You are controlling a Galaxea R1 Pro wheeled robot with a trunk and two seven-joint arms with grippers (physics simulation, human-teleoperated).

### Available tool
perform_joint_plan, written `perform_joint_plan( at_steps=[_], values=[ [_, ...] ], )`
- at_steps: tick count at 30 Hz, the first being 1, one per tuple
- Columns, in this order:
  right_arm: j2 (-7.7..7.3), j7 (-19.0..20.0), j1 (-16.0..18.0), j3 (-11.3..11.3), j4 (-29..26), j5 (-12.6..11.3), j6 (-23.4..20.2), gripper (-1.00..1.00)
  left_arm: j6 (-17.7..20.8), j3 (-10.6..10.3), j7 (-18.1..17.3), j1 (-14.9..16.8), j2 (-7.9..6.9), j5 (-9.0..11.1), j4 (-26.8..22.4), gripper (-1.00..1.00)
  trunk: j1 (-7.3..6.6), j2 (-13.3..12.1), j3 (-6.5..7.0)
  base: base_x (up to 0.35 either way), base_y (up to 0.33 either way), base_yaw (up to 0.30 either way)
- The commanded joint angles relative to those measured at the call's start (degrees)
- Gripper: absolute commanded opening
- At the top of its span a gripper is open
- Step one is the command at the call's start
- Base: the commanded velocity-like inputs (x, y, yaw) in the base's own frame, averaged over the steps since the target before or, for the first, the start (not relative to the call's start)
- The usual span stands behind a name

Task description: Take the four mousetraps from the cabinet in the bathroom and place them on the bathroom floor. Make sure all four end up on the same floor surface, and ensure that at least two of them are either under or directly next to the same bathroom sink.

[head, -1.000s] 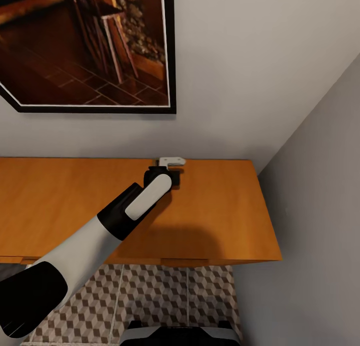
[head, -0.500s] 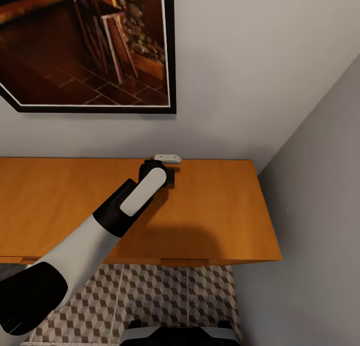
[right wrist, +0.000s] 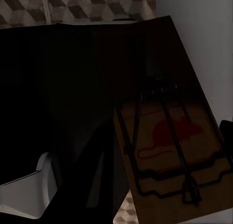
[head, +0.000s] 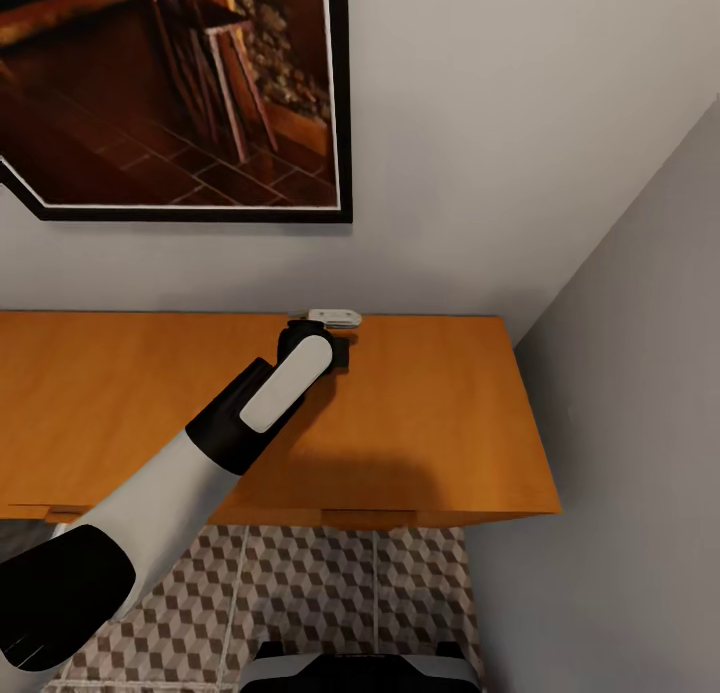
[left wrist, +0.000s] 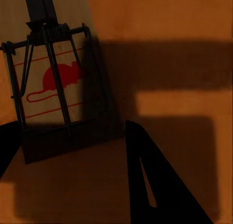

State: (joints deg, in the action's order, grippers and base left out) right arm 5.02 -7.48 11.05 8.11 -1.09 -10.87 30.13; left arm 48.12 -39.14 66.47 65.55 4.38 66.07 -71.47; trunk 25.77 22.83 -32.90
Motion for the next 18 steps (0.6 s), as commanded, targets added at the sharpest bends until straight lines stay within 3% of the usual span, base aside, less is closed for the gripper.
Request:
perform_joint_plan(
  at_steps=[1, 18],
  values=[
    [0.04, -0.2, 0.0, 0.5, 0.0, -0.6, 0.2, -1.00, 0.6, -0.1, 0.5, 0.1, -0.03, 0.3, 0.0, -1.00, 0.01, 0.1, -0.07, -0.246, 0.000, 0.000],
    [-0.01, -0.2, 0.0, 0.5, 0.0, -0.6, 0.2, -1.00, 0.6, -0.1, 0.5, 0.1, -0.08, 0.3, 0.3, -1.00, 0.01, 0.1, -0.07, -0.319, 0.025, 0.000]
  ],
)
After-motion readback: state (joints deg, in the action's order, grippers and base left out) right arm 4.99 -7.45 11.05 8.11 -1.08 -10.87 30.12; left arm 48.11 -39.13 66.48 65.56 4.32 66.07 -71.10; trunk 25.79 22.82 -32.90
